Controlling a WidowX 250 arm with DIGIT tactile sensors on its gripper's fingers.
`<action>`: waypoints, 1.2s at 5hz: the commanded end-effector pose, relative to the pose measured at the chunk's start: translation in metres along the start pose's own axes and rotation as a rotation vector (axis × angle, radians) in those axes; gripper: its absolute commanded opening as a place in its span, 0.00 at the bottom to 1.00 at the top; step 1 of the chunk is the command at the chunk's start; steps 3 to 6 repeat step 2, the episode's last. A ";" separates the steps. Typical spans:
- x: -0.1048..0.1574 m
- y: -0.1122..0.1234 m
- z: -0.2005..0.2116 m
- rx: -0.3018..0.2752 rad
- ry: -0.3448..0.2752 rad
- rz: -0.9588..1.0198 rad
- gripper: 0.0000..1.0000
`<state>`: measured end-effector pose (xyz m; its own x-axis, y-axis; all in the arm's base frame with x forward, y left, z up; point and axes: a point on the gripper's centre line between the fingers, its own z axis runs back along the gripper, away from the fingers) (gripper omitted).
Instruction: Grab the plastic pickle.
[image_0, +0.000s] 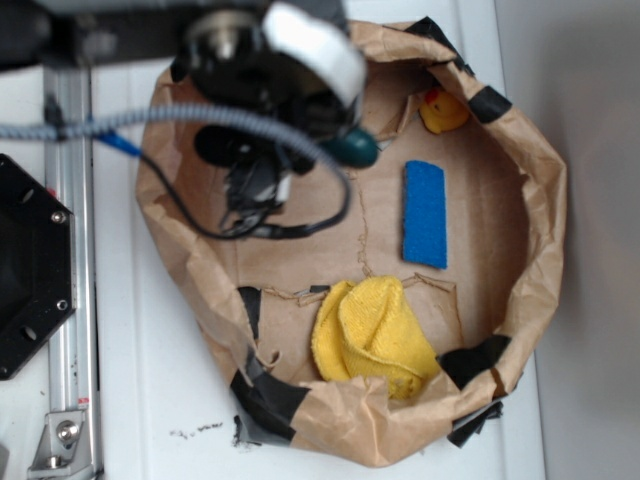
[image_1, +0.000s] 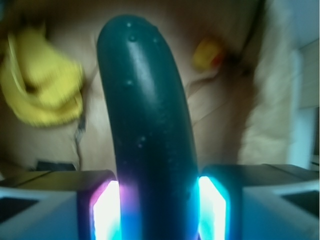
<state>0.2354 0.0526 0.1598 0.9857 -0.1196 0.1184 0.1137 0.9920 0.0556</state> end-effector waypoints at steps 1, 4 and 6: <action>0.011 -0.014 0.021 -0.071 -0.097 0.325 0.00; 0.009 -0.020 0.013 -0.076 -0.075 0.363 0.00; 0.009 -0.020 0.013 -0.076 -0.075 0.363 0.00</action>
